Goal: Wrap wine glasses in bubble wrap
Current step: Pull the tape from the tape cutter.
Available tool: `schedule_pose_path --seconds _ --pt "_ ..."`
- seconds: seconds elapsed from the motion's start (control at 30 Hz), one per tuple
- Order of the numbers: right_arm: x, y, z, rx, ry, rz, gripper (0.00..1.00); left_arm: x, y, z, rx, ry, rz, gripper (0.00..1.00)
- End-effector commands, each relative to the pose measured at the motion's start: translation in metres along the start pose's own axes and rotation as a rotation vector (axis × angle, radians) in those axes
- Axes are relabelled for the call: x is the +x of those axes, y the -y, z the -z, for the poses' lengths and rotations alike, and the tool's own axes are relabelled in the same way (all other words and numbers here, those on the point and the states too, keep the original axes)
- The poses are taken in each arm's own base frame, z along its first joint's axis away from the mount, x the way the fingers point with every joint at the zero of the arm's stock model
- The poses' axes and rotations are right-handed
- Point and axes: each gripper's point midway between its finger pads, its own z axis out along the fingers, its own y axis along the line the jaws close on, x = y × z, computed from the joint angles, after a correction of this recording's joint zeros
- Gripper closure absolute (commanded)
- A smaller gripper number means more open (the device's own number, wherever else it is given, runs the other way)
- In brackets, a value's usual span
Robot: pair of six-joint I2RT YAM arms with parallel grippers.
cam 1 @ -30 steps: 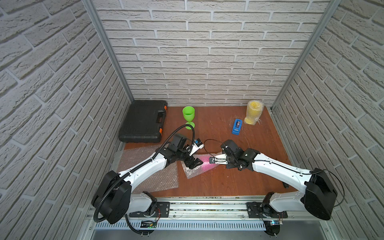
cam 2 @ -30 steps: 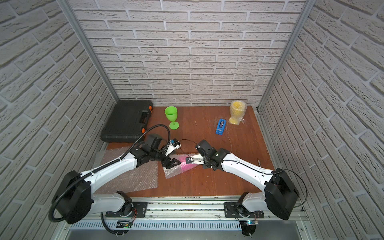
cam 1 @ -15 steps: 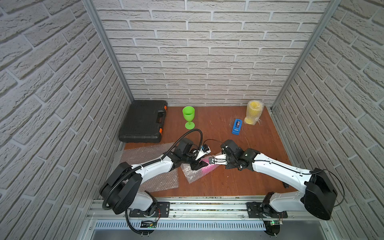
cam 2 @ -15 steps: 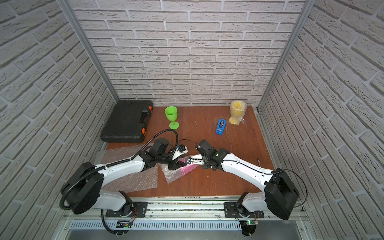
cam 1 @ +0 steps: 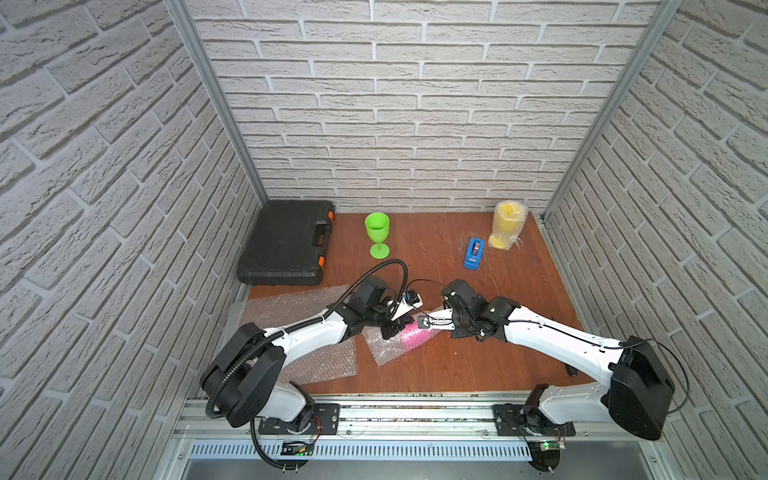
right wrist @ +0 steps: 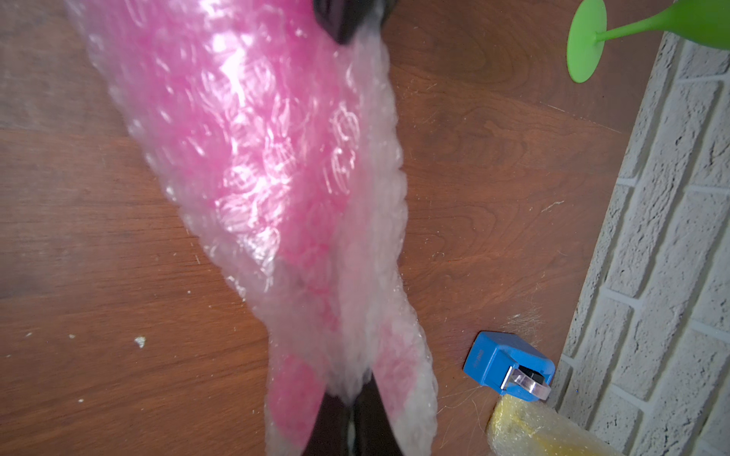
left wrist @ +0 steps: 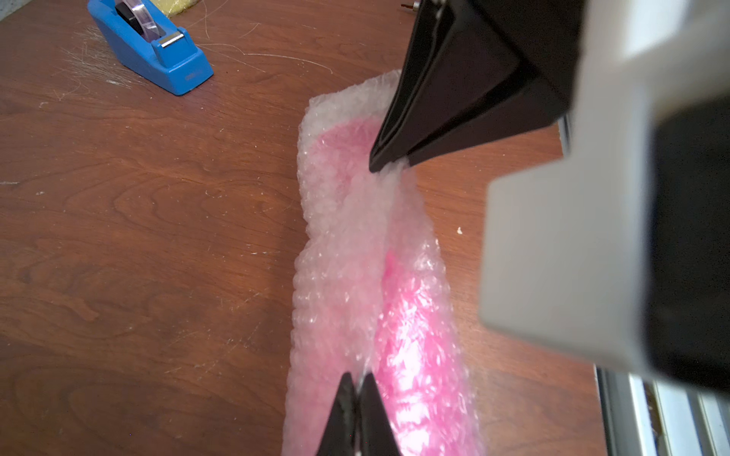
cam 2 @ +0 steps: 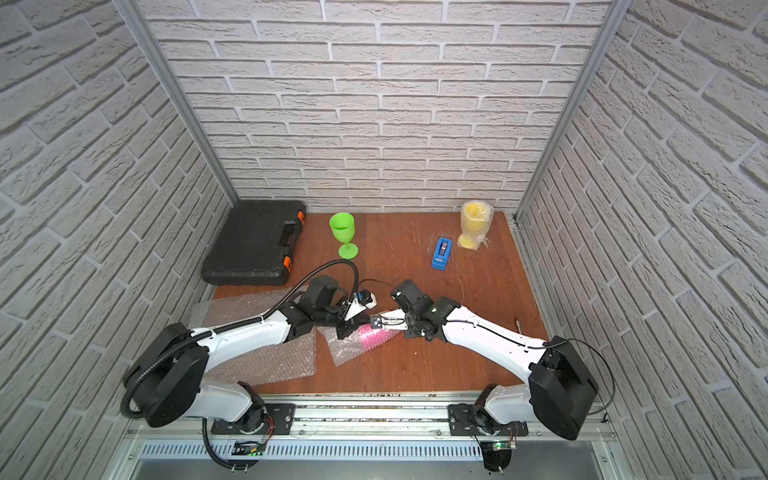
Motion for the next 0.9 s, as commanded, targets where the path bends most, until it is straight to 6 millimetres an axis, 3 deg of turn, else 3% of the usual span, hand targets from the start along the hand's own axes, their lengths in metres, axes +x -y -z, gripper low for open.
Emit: schedule_pose_path --seconds 0.0,0.07,0.13,0.23,0.37,0.43,0.67,0.77,0.87 --pt "-0.013 0.009 0.019 0.036 0.099 -0.041 0.79 0.011 0.007 -0.005 0.036 -0.045 0.003 0.95" --pt "-0.016 0.011 0.03 0.034 0.148 -0.071 0.61 0.011 0.007 -0.004 0.04 -0.046 -0.003 0.95" --pt "-0.019 0.014 0.042 0.016 0.206 -0.113 0.52 0.011 0.007 -0.005 0.042 -0.047 -0.005 0.95" --pt "-0.022 0.027 0.06 0.012 0.314 -0.225 0.5 0.012 0.009 -0.005 0.054 -0.053 -0.004 0.95" --pt "-0.013 0.073 0.072 0.023 0.444 -0.521 0.54 0.013 0.011 -0.006 0.066 -0.056 -0.008 0.95" --pt "0.0 0.101 0.066 0.022 0.463 -0.729 0.49 0.012 0.011 -0.006 0.068 -0.061 -0.011 0.95" --pt "0.052 0.177 0.021 -0.044 0.449 -1.406 0.6 0.014 0.011 -0.005 0.07 -0.069 -0.01 0.95" --pt "0.089 0.191 -0.002 -0.053 0.287 -1.659 0.66 0.014 0.012 -0.005 0.074 -0.072 -0.008 0.95" --pt "0.106 0.197 -0.021 -0.095 0.236 -1.755 0.67 0.017 0.012 -0.006 0.077 -0.08 -0.003 0.95"
